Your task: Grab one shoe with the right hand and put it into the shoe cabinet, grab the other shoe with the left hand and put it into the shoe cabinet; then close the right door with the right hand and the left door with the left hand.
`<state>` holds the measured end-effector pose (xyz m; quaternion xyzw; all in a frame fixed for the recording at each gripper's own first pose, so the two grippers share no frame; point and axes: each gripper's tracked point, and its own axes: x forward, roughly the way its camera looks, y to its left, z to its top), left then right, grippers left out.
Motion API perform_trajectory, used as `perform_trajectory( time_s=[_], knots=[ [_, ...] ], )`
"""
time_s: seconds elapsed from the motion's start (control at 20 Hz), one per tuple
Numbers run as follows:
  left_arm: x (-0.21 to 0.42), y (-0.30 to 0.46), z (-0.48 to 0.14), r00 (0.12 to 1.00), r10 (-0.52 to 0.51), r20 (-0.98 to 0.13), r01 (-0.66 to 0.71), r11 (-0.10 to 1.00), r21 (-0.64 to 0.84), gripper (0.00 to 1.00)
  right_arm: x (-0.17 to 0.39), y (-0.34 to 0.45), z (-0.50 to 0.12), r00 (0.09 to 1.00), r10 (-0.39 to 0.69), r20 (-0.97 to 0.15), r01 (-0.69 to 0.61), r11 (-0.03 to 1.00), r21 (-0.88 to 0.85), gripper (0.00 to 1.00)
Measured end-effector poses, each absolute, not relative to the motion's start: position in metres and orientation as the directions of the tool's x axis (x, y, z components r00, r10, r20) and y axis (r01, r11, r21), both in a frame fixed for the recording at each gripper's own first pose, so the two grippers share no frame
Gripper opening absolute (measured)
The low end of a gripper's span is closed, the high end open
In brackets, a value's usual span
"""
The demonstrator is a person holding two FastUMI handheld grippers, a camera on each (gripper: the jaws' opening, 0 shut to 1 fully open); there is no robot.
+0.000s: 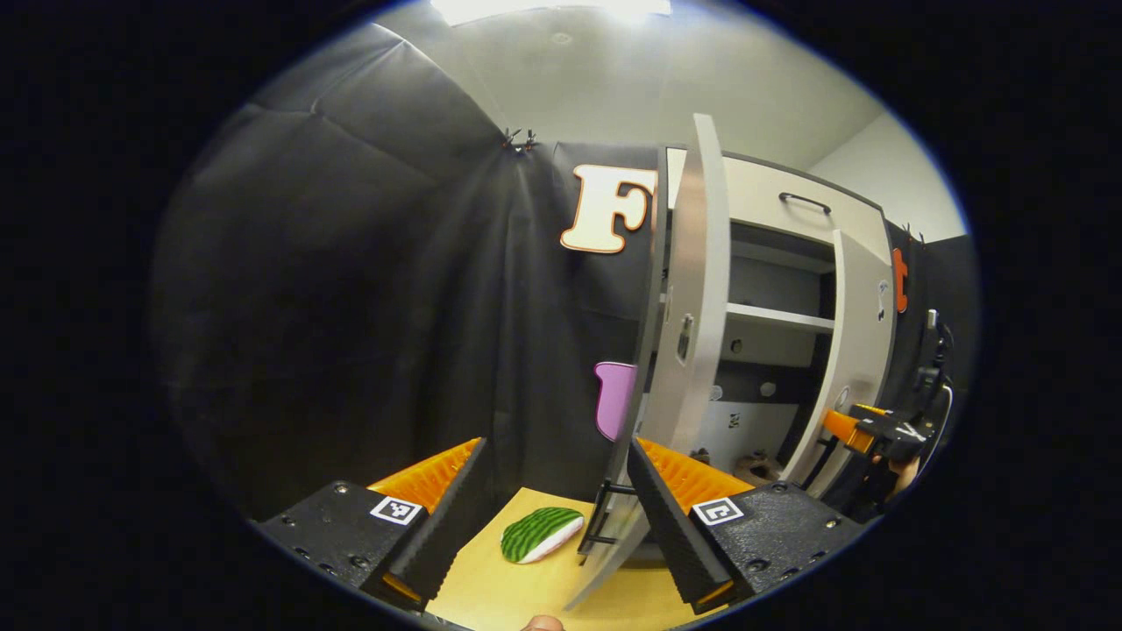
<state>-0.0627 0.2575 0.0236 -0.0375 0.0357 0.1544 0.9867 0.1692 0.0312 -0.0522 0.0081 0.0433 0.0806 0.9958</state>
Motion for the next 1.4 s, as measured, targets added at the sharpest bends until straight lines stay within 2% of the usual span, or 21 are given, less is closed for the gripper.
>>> perform_trajectory(
  time_s=[0.05,0.15,0.2,0.3,0.35,0.45,0.5,0.6,0.65,0.7,0.75,0.85,0.9,0.95,1.0,1.25,1.3,1.4],
  knots=[
    [-0.059,0.259,0.022,0.952,0.296,-0.084,-0.301,0.951,-0.065,0.93,0.166,0.032,-0.049,0.983,0.164,-0.076,-0.163,0.986,0.025,0.94],
    [-0.052,0.261,0.017,0.956,0.28,-0.09,-0.287,0.955,-0.071,0.96,0.164,0.031,-0.042,0.984,0.165,-0.06,-0.164,0.986,0.029,0.94],
    [-0.048,0.262,0.015,0.957,0.276,-0.095,-0.283,0.957,-0.07,0.93,0.162,0.032,-0.039,0.985,0.167,-0.052,-0.165,0.986,0.028,0.94],
    [-0.041,0.263,0.011,0.958,0.268,-0.103,-0.275,0.959,-0.065,0.96,0.158,0.031,-0.033,0.986,0.165,-0.038,-0.164,0.986,0.025,0.94],
    [-0.037,0.263,0.01,0.958,0.264,-0.108,-0.272,0.96,-0.065,0.96,0.155,0.029,-0.03,0.987,0.16,-0.033,-0.159,0.987,0.021,0.89],
    [-0.031,0.261,0.006,0.962,0.249,-0.112,-0.257,0.964,-0.067,0.93,0.152,0.025,-0.026,0.988,0.151,-0.024,-0.151,0.988,0.014,0.89],
    [-0.029,0.257,0.005,0.965,0.237,-0.116,-0.246,0.967,-0.071,0.93,0.15,0.024,-0.025,0.989,0.147,-0.021,-0.147,0.989,0.012,0.94],
    [-0.027,0.259,0.005,0.963,0.243,-0.114,-0.25,0.967,-0.055,0.92,0.147,0.021,-0.023,0.99,0.139,-0.02,-0.139,0.99,0.012,0.94],
    [-0.026,0.257,0.007,0.965,0.239,-0.111,-0.246,0.968,-0.053,0.92,0.146,0.02,-0.022,0.99,0.137,-0.018,-0.137,0.99,0.012,0.94],
    [-0.025,0.254,0.006,0.966,0.229,-0.116,-0.236,0.97,-0.055,0.95,0.145,0.019,-0.021,0.991,0.136,-0.017,-0.135,0.991,0.012,0.89],
    [-0.024,0.251,0.005,0.97,0.213,-0.117,-0.221,0.973,-0.061,0.95,0.145,0.019,-0.02,0.991,0.134,-0.015,-0.134,0.991,0.011,0.94],
    [-0.02,0.243,0.003,0.976,0.177,-0.124,-0.188,0.979,-0.082,0.95,0.141,0.018,-0.017,0.991,0.131,-0.008,-0.13,0.991,0.008,0.94],
    [-0.02,0.237,0.002,0.979,0.16,-0.125,-0.172,0.98,-0.095,0.95,0.14,0.018,-0.016,0.992,0.129,-0.005,-0.129,0.992,0.009,0.89],
    [-0.018,0.231,0.002,0.982,0.142,-0.124,-0.155,0.983,-0.1,0.94,0.137,0.017,-0.014,0.992,0.128,-0.001,-0.128,0.992,0.01,0.94],
    [-0.016,0.225,0.002,0.985,0.123,-0.121,-0.136,0.986,-0.1,0.94,0.135,0.018,-0.012,0.992,0.127,0.002,-0.127,0.992,0.01,0.89],
    [-0.003,0.183,0.001,0.992,0.023,-0.124,-0.03,0.998,-0.061,0.94,0.12,0.007,-0.004,0.994,0.105,0.017,-0.105,0.994,0.002,0.89],
    [0.0,0.175,0.001,0.992,0.001,-0.123,-0.009,0.998,-0.062,0.94,0.117,0.004,-0.004,0.995,0.097,0.017,-0.097,0.995,-0.002,0.94],
    [0.009,0.162,-0.001,0.991,-0.04,-0.126,0.031,0.997,-0.077,0.94,0.112,-0.005,-0.004,0.997,0.077,0.014,-0.076,0.997,-0.01,0.94]
  ],
)
